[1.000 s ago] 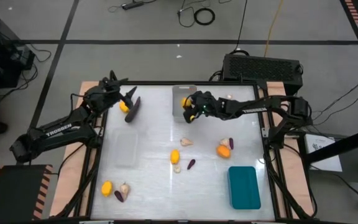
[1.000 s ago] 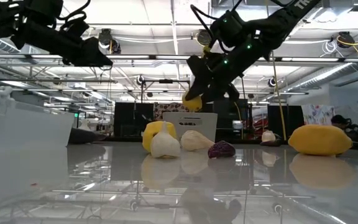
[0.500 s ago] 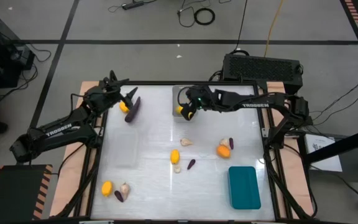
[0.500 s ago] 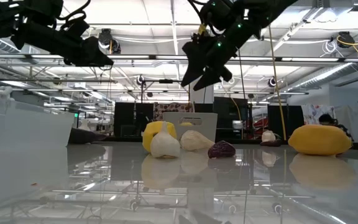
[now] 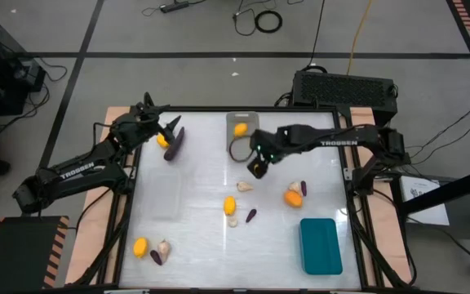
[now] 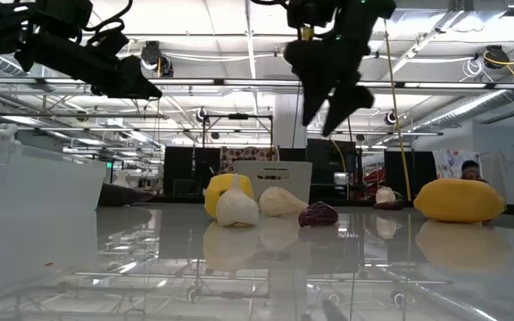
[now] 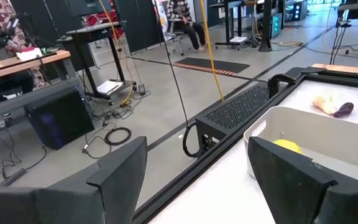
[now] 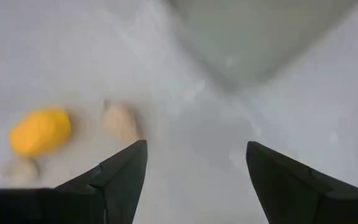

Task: Sort produce into baskets
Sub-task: Put the lemon into the gray bin

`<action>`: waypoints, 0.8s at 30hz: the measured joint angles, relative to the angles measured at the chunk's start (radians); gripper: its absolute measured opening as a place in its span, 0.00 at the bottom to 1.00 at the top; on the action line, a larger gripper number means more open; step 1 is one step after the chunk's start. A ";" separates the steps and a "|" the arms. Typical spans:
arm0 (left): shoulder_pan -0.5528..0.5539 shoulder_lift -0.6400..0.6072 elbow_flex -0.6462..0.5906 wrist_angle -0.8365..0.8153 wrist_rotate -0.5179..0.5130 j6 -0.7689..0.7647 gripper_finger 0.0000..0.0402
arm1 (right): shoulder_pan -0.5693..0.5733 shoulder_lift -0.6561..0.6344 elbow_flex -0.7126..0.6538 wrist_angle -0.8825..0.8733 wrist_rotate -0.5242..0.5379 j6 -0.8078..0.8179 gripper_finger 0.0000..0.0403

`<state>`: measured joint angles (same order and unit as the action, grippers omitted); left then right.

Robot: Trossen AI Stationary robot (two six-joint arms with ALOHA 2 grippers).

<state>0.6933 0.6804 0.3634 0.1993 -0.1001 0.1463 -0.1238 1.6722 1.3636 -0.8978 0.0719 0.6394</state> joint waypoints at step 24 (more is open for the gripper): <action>0.000 0.000 0.000 0.002 0.000 -0.007 0.72 | 0.373 0.000 0.000 -0.343 0.118 0.546 0.65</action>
<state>0.6933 0.6804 0.3634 0.2008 -0.1001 0.1394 0.2488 1.6722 1.3636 -1.2407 0.1897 1.1857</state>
